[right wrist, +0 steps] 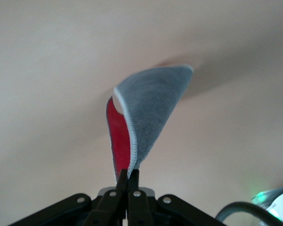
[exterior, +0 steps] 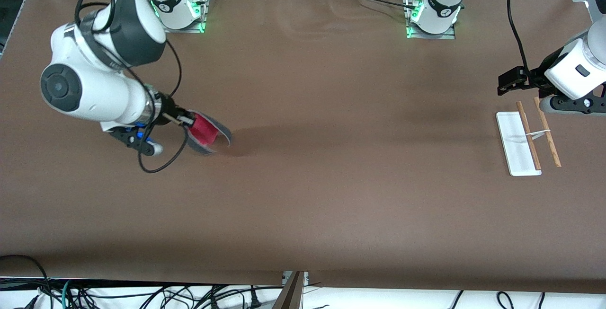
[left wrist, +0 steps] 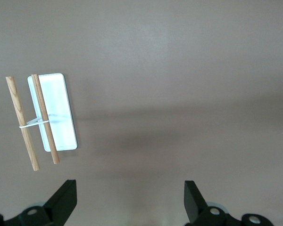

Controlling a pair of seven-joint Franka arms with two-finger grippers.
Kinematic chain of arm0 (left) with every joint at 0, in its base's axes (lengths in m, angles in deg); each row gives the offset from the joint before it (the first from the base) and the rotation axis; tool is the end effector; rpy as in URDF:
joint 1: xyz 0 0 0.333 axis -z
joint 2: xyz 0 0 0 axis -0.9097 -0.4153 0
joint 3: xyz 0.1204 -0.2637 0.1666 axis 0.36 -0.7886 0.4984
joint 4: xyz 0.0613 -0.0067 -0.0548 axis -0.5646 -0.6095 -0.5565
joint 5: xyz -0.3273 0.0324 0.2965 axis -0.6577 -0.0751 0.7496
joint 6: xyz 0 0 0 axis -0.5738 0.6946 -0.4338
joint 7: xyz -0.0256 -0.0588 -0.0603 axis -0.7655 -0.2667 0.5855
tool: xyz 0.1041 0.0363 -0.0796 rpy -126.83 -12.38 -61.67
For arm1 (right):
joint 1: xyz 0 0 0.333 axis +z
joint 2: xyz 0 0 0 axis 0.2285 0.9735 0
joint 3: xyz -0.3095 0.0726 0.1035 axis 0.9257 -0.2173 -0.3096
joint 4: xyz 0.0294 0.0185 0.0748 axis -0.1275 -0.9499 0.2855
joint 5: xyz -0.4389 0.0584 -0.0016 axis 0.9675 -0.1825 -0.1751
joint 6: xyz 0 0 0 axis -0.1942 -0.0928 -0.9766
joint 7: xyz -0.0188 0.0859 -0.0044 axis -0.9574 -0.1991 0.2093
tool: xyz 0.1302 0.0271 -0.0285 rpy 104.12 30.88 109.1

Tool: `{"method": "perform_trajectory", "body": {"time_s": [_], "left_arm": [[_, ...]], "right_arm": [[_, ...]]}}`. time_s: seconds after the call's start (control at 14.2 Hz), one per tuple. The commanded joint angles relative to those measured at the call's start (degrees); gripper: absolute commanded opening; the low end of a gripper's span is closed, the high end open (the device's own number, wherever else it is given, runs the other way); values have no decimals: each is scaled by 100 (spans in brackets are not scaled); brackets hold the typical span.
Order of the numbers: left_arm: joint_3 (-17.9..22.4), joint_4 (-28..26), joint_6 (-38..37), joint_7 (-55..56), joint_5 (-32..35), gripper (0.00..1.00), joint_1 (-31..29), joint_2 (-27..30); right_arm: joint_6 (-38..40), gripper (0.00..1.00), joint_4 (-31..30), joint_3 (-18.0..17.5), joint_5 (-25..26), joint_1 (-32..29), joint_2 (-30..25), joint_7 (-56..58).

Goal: Pass towel and hang on rack
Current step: 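Lift the towel with the right gripper while the left gripper approaches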

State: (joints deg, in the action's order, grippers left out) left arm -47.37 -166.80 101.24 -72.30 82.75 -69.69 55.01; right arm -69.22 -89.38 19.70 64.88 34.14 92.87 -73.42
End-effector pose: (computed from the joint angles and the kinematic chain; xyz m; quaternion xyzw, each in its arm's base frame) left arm 0.6190 -0.0293 0.5707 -0.9975 0.0220 0.0669 0.0045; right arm 0.6516 0.2622 0.4609 -0.9588 0.2367 0.1452 0.0603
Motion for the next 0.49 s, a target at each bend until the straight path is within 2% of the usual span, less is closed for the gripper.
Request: {"method": "perform_trajectory", "body": {"time_s": [0.0,0.35,0.42], "left_arm": [[-56,127,-119,-42,40,100,36,9],[-574,127,-154,-86,23,100,63,-88],[-583,127,-145,-95,-177,100,80,-88]], "right_arm": [[245,0,739,58,-393,507,283,-669],[105,0,1908,49,-1490,1070,756,-2540],[-9,0,2022,41,-1710,1123,792,-2822]]}}
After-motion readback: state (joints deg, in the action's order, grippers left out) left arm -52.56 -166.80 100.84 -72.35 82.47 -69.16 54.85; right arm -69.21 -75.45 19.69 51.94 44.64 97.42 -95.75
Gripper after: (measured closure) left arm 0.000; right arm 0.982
